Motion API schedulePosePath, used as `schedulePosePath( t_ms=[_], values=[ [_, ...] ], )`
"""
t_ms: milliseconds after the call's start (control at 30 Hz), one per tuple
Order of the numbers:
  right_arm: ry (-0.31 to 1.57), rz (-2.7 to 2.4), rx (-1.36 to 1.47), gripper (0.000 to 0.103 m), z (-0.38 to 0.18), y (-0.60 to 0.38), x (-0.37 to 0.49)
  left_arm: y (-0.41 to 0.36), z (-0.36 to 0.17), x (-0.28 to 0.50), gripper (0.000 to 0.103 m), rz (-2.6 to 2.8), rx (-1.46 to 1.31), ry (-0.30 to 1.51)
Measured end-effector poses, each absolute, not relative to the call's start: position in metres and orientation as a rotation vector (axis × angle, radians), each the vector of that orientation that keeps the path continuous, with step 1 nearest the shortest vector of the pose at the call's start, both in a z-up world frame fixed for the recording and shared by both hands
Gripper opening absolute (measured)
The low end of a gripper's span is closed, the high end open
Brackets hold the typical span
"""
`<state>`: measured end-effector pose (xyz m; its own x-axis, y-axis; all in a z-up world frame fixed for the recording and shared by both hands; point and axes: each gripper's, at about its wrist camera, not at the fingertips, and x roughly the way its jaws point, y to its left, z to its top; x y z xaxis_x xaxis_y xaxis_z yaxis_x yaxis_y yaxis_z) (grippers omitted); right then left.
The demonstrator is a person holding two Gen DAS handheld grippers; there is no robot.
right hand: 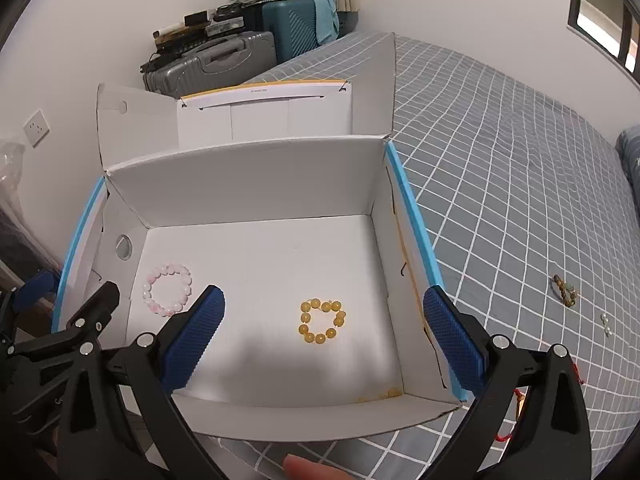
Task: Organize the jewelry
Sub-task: 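Open both tools to drop the bracelets into the box, then move both tools back over the remaining bracelets on the bed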
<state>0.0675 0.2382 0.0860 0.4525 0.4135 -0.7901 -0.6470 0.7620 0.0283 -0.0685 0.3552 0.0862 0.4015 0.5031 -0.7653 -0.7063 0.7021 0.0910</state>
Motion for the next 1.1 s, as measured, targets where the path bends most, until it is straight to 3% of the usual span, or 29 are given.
schedulePosePath(
  t_ms=[433,1100],
  values=[
    [0.825,0.622,-0.208,0.096,0.106,0.168,0.058,0.318,0.106,-0.075,0.097,0.722,-0.27,0.815],
    [0.769,0.313,-0.149,0.096,0.103,-0.055,0.066,0.15,0.105,-0.009,0.097,0.408,-0.135,0.806]
  ],
)
